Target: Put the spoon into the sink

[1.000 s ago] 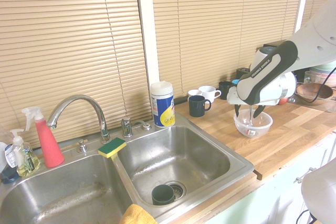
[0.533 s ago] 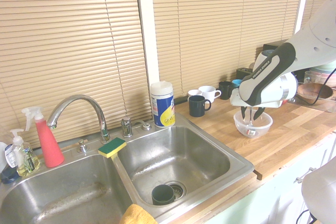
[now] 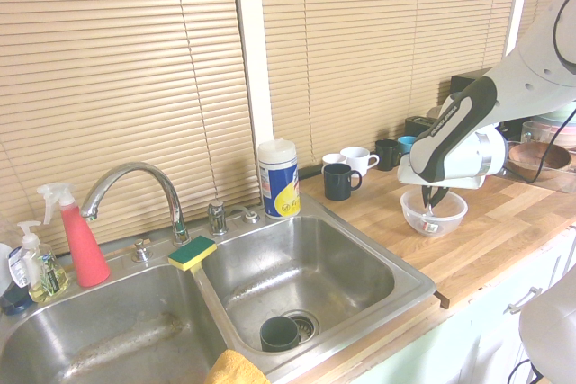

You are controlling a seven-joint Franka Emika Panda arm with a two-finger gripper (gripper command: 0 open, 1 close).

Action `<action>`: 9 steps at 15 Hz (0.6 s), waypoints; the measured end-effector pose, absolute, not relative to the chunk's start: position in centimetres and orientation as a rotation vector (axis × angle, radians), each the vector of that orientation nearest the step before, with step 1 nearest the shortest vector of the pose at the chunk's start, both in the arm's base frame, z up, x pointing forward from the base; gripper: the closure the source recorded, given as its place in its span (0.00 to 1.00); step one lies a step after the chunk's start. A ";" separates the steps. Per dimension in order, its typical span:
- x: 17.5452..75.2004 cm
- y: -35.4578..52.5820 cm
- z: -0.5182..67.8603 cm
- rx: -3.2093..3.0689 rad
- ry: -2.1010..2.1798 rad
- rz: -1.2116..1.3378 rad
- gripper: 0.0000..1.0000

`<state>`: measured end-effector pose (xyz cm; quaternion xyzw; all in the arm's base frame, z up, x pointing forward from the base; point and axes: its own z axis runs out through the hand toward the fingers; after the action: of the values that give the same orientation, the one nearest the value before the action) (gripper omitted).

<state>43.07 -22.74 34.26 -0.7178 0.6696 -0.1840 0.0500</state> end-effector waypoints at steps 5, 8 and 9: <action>43.1 -22.8 34.3 -2.186 2.038 -0.563 1.00; 43.2 -22.8 34.4 -2.183 2.032 -0.573 1.00; 43.3 -22.8 34.5 -2.182 2.029 -0.581 1.00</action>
<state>43.25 -22.77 34.46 -0.7177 0.6676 -0.1911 0.0530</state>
